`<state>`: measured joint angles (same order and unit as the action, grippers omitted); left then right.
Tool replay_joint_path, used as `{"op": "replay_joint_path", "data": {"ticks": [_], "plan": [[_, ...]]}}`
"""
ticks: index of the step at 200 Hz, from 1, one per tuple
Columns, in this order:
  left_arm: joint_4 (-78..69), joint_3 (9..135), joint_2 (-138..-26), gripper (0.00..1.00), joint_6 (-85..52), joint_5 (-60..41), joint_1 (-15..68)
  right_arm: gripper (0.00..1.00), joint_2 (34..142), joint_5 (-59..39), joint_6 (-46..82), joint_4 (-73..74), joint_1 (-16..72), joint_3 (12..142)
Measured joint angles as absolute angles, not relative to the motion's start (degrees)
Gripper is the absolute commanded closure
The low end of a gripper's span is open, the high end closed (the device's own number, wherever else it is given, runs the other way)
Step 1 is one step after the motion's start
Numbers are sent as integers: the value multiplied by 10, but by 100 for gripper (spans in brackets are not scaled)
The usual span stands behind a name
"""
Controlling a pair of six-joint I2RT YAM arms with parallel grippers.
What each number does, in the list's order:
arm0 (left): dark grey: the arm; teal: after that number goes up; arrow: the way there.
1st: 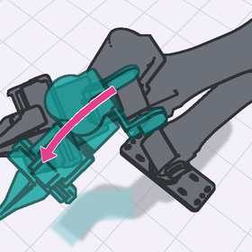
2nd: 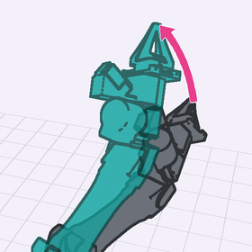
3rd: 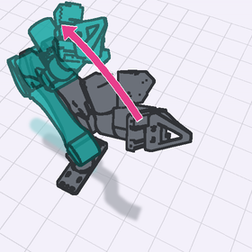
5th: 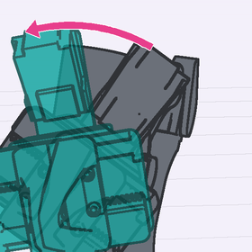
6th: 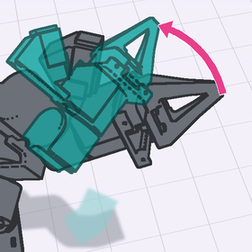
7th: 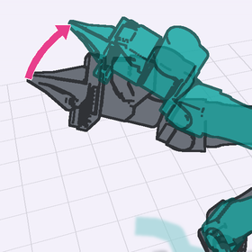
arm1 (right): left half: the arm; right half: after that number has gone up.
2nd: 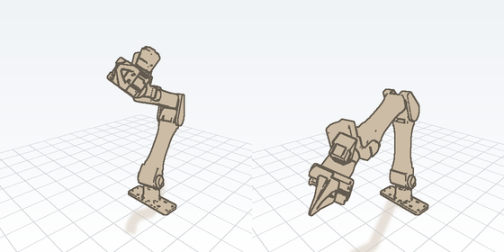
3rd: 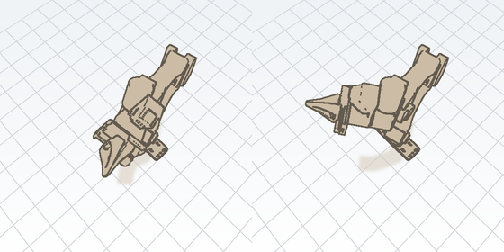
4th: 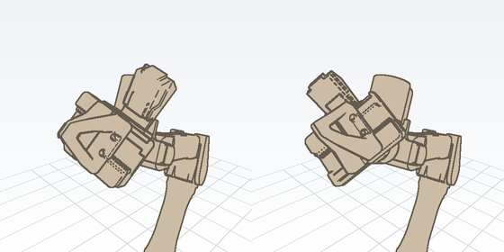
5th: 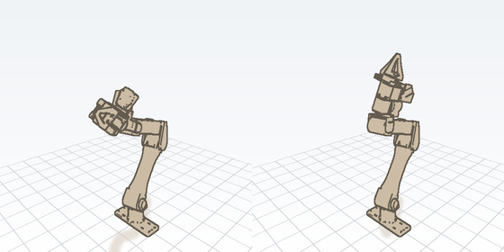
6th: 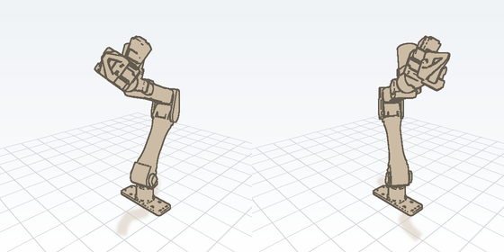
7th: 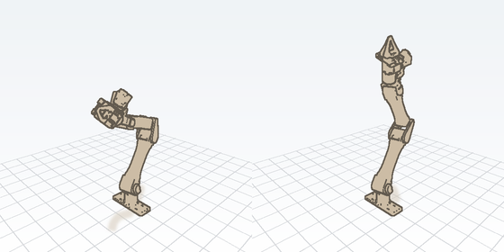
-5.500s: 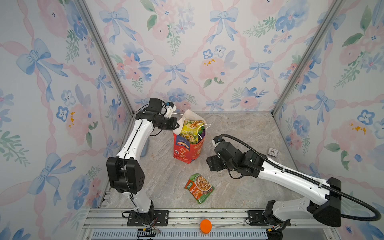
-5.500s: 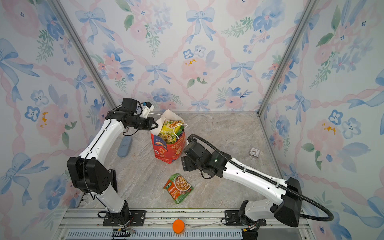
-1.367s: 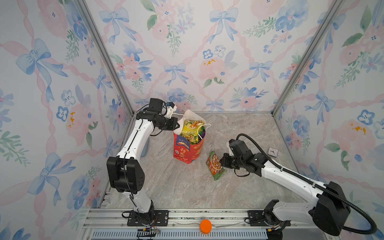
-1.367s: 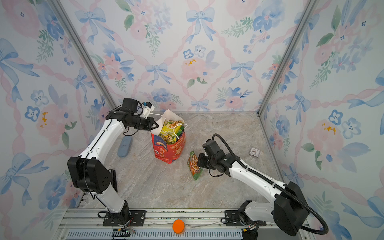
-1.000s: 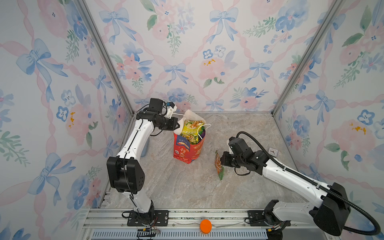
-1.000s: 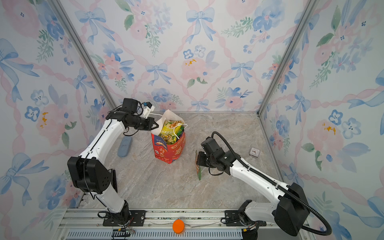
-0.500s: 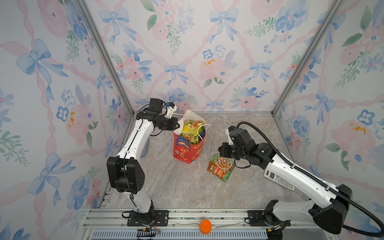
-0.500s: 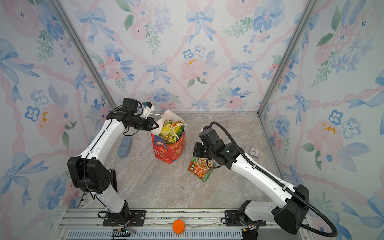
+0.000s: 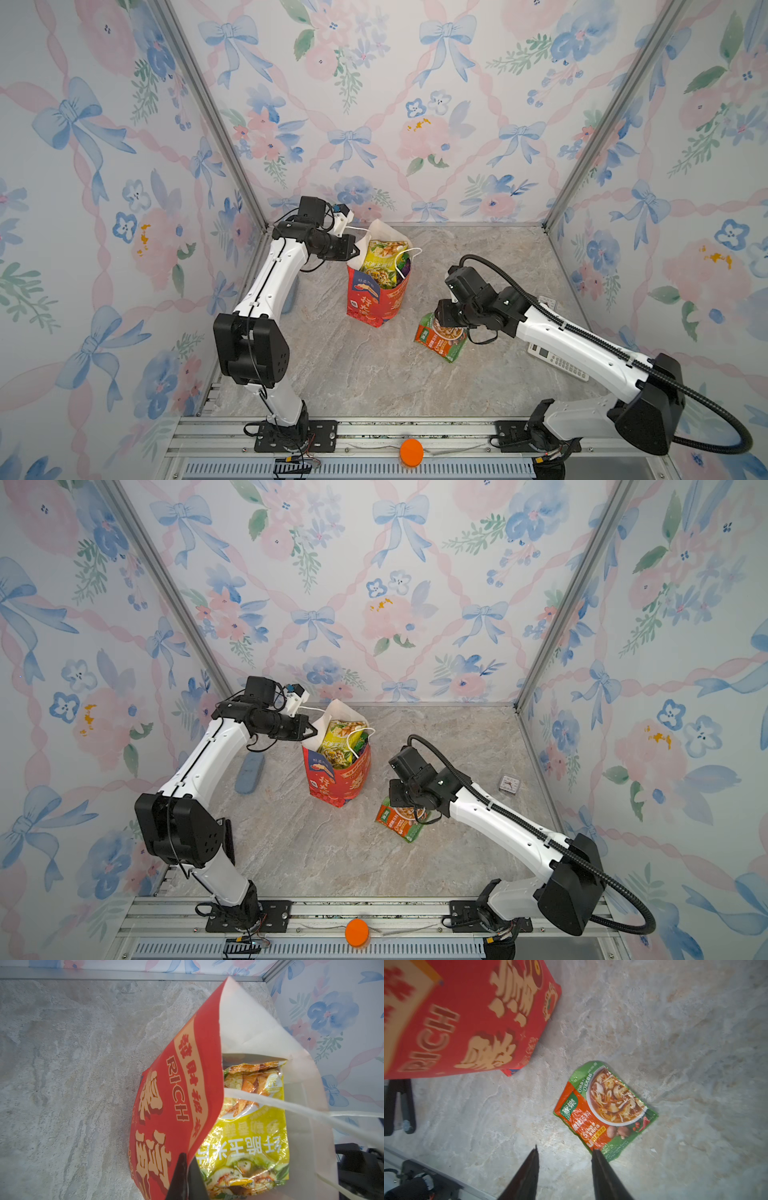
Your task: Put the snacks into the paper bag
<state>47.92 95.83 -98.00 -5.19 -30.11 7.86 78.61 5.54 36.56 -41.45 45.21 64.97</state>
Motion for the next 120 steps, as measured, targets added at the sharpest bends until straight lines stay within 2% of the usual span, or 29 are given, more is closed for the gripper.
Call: {"op": "replay_joint_path", "data": {"ticks": [19,31,120], "plan": [[479,958,-980,100,-52,-301,79,31,814,61,349,-418,461,626],[479,958,-980,100,-52,-301,79,26,839,64,338,-420,471,620],[479,958,-980,100,-52,-301,79,14,988,111,278,-429,508,647]]}}
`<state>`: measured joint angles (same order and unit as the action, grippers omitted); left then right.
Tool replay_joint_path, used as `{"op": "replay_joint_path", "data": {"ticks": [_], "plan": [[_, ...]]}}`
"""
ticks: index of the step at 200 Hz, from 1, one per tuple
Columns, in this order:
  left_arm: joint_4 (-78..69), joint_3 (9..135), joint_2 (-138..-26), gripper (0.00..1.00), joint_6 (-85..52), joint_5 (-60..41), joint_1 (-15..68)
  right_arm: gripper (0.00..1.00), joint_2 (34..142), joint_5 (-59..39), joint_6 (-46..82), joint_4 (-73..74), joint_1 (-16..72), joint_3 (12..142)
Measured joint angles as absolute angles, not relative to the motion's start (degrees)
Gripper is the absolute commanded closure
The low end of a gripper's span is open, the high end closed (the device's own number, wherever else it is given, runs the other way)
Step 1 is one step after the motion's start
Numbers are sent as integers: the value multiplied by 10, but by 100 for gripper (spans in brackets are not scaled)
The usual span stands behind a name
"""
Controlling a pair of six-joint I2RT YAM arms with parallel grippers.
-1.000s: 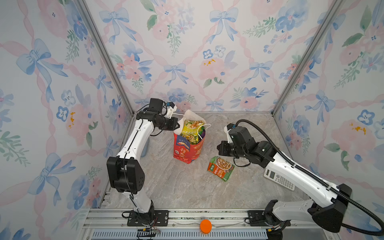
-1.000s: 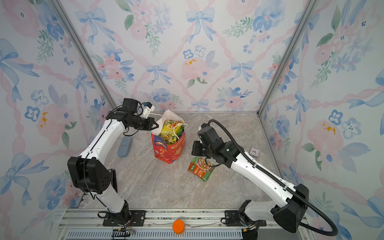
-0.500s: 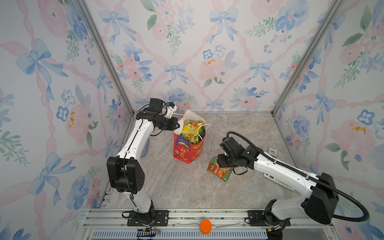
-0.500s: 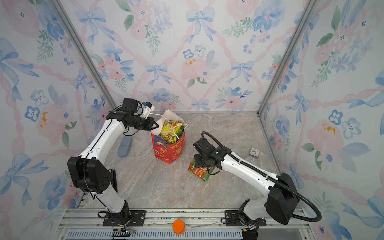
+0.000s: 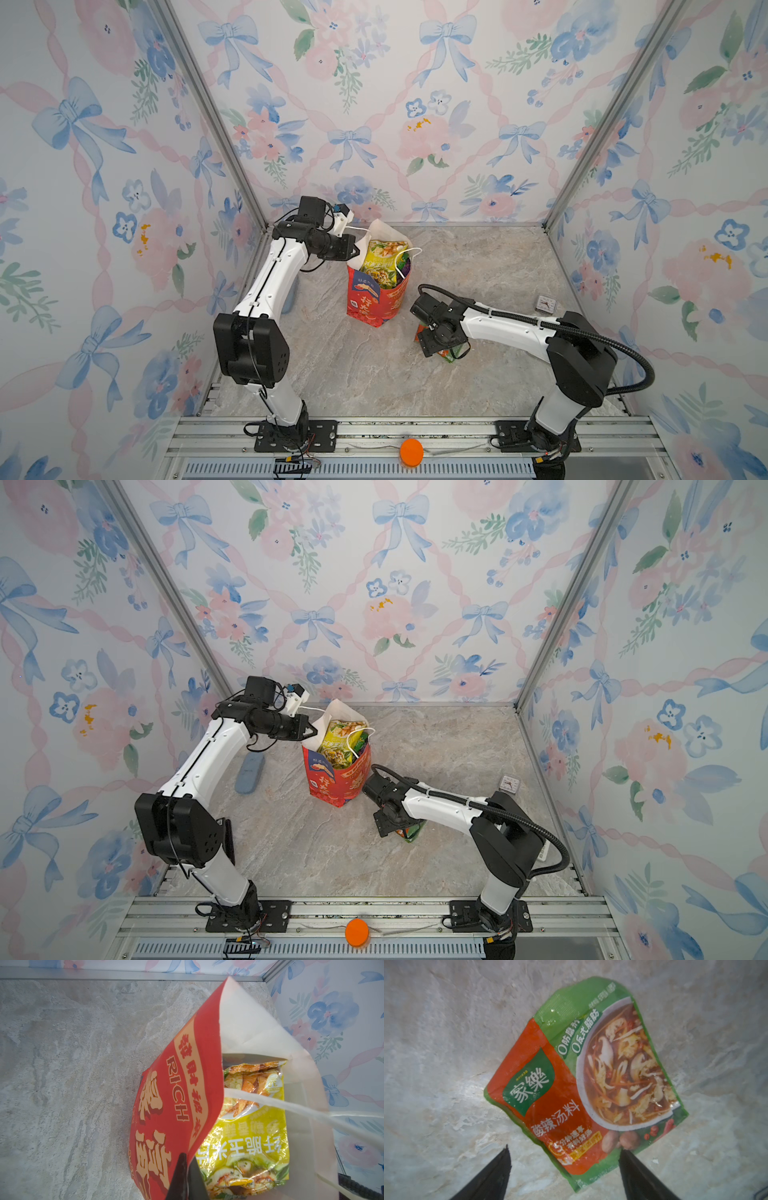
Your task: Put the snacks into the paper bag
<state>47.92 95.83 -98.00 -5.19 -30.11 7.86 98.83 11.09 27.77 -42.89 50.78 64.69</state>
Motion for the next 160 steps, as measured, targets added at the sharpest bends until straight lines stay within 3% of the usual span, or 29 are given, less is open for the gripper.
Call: {"op": "replay_joint_path", "data": {"ticks": [51,98,160], "plan": [[479,958,-980,100,-52,-301,79,14,1023,127,260,-425,507,662],[479,958,-980,100,-52,-301,79,22,1041,123,259,-409,496,661],[479,958,-980,100,-52,-301,79,64,1034,71,284,-341,474,635]]}}
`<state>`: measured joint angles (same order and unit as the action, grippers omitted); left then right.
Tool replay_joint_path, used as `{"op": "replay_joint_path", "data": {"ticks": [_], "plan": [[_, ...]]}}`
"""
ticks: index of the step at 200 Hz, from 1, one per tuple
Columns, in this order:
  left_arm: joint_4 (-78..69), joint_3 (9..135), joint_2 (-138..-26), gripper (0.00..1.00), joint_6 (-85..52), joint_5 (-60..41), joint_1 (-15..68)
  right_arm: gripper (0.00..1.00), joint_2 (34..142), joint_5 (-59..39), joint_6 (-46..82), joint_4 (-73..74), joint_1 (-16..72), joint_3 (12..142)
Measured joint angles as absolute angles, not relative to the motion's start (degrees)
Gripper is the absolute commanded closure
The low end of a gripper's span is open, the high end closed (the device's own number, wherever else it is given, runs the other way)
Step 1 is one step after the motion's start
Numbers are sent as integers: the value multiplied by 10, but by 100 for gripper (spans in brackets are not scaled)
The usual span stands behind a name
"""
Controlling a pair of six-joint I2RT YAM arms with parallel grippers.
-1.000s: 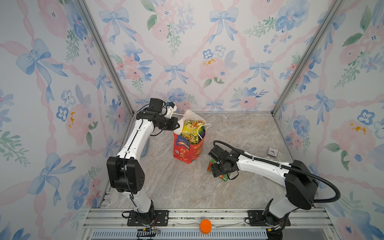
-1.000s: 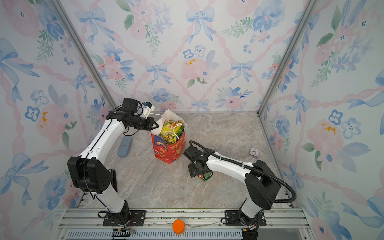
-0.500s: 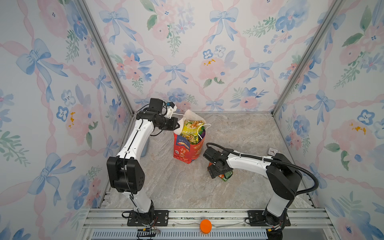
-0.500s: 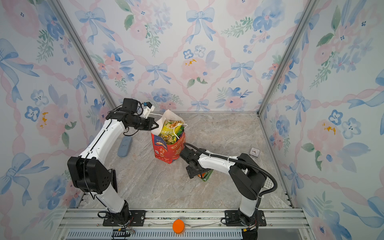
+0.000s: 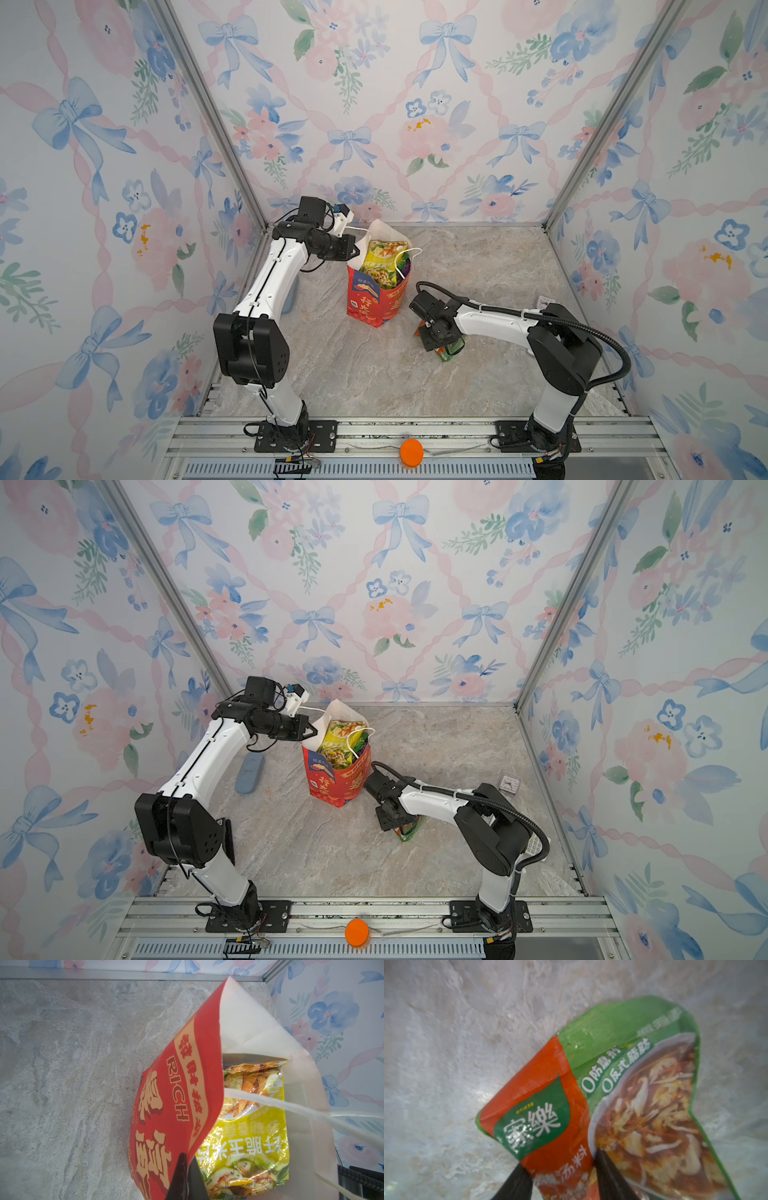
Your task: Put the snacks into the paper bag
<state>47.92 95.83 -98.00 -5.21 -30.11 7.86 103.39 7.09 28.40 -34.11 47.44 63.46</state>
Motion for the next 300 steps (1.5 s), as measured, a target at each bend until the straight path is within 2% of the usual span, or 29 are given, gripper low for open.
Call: {"op": "replay_joint_path", "data": {"ticks": [29,67,114,171,256,300], "plan": [[479,958,-980,100,-52,-301,79,78,1023,62,298,-316,467,618],[479,958,-980,100,-52,-301,79,87,1011,53,311,-311,465,615],[479,958,-980,100,-52,-301,79,87,955,56,314,-372,481,644],[479,958,-980,100,-52,-301,79,88,873,80,312,-450,512,779],[479,958,-980,100,-52,-301,79,88,877,101,274,-567,606,1036],[479,958,-980,100,-52,-301,79,88,936,86,247,-564,612,1140]]}}
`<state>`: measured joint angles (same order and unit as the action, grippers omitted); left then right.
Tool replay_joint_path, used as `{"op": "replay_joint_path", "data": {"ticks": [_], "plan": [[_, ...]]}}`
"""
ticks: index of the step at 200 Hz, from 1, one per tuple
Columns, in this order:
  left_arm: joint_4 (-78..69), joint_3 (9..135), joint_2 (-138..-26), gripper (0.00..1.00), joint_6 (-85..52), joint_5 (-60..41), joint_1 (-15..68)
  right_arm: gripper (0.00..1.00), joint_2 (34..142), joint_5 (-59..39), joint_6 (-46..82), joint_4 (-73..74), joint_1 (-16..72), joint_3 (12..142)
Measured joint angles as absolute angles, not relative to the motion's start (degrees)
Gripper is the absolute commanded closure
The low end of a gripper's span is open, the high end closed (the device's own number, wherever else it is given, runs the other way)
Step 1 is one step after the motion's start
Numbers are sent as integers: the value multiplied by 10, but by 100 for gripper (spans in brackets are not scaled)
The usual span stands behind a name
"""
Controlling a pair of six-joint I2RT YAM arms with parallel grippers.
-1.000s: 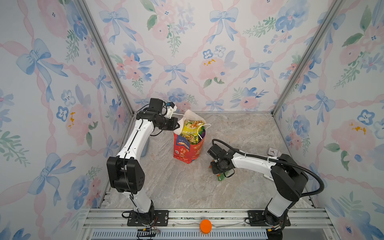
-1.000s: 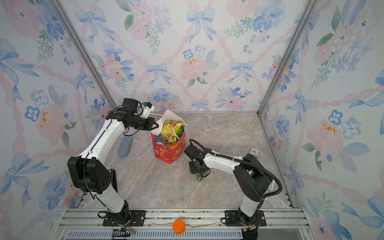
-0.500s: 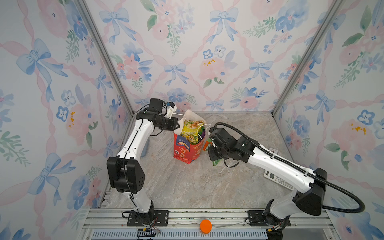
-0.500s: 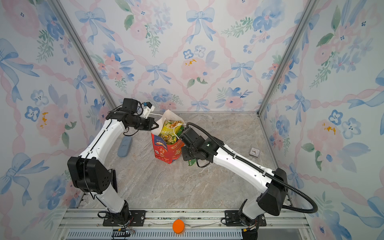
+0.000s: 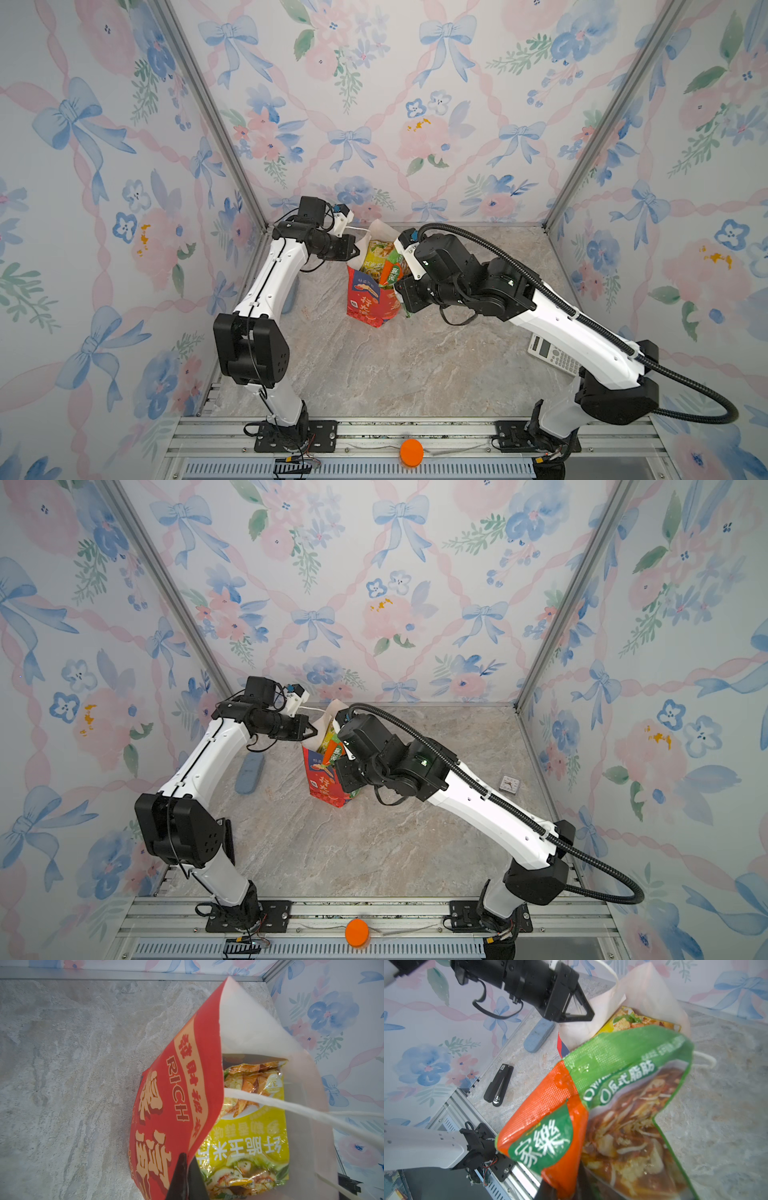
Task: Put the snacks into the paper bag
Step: 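Lift the soup packet with the right gripper and carry it over the bag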
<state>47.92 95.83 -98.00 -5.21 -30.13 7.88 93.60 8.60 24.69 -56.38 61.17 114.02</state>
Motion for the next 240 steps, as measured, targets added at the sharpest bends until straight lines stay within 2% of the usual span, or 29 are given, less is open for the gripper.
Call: {"op": "replay_joint_path", "data": {"ticks": [74,104,160,240], "plan": [[479,958,-980,100,-52,-305,79,88,1157,5,204,-564,577,1413],[479,958,-980,100,-52,-305,79,88,1212,-30,199,-566,551,1492],[479,958,-980,100,-52,-305,79,88,1235,-30,188,-566,509,1489],[479,958,-980,100,-52,-305,79,84,1236,20,175,-566,481,1388]]}}
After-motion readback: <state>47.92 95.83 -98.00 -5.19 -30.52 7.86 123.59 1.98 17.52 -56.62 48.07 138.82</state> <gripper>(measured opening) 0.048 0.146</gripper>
